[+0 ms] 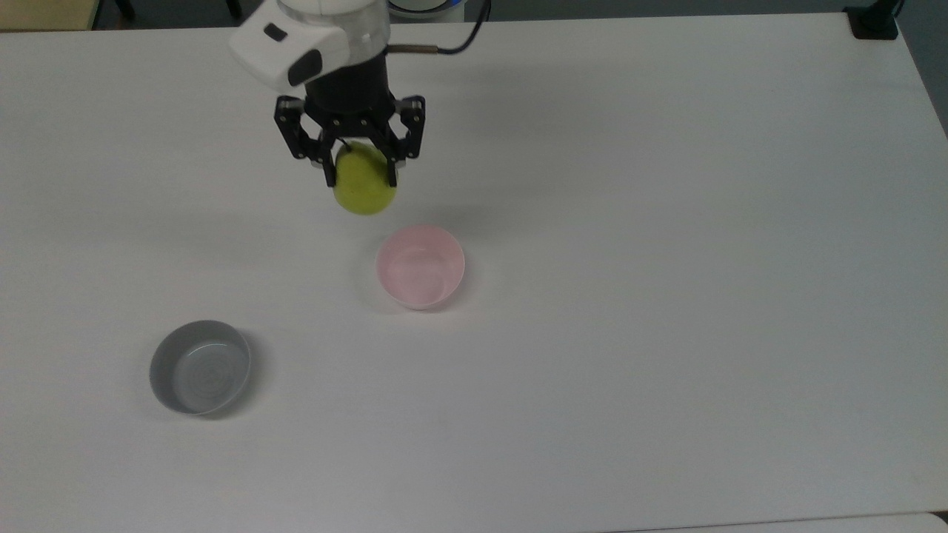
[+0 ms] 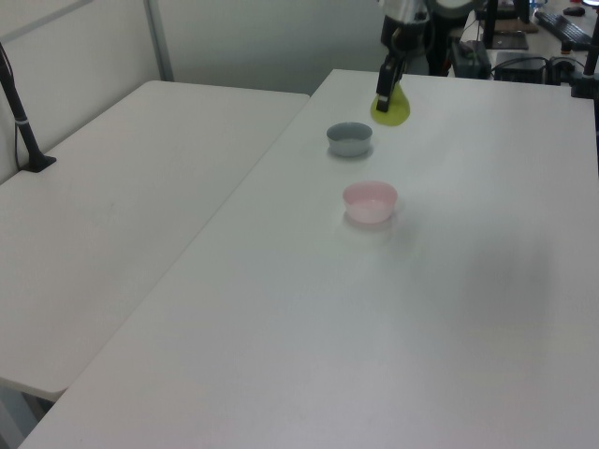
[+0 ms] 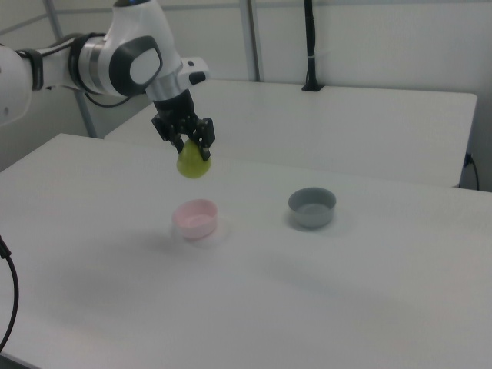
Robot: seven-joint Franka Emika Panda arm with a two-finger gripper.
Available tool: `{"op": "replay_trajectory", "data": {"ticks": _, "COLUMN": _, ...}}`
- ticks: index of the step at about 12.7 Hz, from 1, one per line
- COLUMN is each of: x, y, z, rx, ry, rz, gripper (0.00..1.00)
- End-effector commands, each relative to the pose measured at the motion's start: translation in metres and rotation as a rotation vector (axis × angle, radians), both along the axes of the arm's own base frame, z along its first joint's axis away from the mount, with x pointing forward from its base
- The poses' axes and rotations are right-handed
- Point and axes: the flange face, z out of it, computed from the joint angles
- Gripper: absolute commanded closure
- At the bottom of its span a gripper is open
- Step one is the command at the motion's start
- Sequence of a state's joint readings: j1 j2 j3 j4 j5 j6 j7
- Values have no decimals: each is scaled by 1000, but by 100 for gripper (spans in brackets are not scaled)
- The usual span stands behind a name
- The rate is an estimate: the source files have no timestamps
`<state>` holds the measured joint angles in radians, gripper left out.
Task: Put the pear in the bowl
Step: 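Lift the pear and carry it over the pink bowl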
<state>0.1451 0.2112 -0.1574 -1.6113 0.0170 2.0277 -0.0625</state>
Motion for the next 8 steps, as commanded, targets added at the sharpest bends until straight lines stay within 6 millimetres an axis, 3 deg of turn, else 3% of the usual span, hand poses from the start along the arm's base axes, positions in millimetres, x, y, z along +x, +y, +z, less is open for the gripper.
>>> {"op": "replay_trajectory", "data": {"ticks": 1, "x": 4, "y": 14, "z": -44, "rx": -12, "ry": -7, "rz": -20, "gripper": 97}}
{"op": "replay_trajectory", "data": {"ticks": 5, "x": 17, "y": 30, "z": -94, "rx": -26, "ry": 17, "rz": 2, "gripper": 97}}
{"op": "replay_trajectory", "data": {"ticks": 8, "x": 23, "y": 46, "z": -120, "rx": -35, "ry": 27, "rz": 26, "gripper": 97}}
